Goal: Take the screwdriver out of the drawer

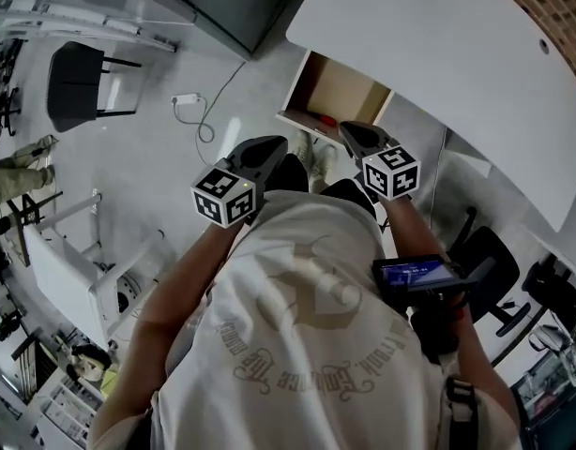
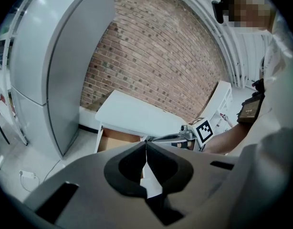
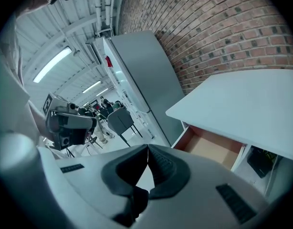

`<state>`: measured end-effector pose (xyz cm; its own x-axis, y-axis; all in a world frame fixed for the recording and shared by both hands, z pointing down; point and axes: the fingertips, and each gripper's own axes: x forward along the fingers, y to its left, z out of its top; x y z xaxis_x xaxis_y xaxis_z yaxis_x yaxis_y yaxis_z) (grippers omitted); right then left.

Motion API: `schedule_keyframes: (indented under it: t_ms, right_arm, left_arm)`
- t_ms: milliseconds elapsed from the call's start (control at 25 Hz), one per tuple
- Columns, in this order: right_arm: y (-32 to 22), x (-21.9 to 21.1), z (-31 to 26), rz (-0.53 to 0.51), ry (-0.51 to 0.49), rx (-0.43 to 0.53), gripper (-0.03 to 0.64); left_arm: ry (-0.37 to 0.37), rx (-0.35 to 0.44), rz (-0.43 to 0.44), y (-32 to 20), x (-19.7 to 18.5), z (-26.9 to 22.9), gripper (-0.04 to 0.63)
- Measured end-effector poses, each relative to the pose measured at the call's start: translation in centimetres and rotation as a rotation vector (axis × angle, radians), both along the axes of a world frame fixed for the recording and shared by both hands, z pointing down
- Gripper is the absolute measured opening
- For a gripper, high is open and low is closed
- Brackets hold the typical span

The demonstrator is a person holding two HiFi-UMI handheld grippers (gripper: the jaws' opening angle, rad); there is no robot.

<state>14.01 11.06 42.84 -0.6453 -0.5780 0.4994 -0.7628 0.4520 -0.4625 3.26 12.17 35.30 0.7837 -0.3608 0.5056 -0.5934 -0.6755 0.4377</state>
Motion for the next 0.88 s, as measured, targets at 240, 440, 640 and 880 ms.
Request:
schedule_keyframes:
  t_ms: [240,440,640,880]
  right_arm:
    - [-0.8,-0.1,2.8,-0.011,0.034,-0.043,0.023]
    - [-1.2,-0.8,4.9,-0.05,0.067,-0.081,0.023]
    - [-2.2,-2.0,6.7,-0.1,0.131,-0.119,0.023]
    - [-1.5,-2.9,10.4,-0.166,0.228,-0.175,0.023]
  left_arm:
    - [0.015,-0.012,0.011,-0.6,0.7,1.5,0.023]
    - [0.011,-0.047,0.011,-0.3,0.5,3.2,0.023]
    - [0.015,-0.088,0.005,-0.9,-0.6,3.8,0.023]
    - [0.016,-0.117,-0.017,-1.6,-2.3,5.2,0.023]
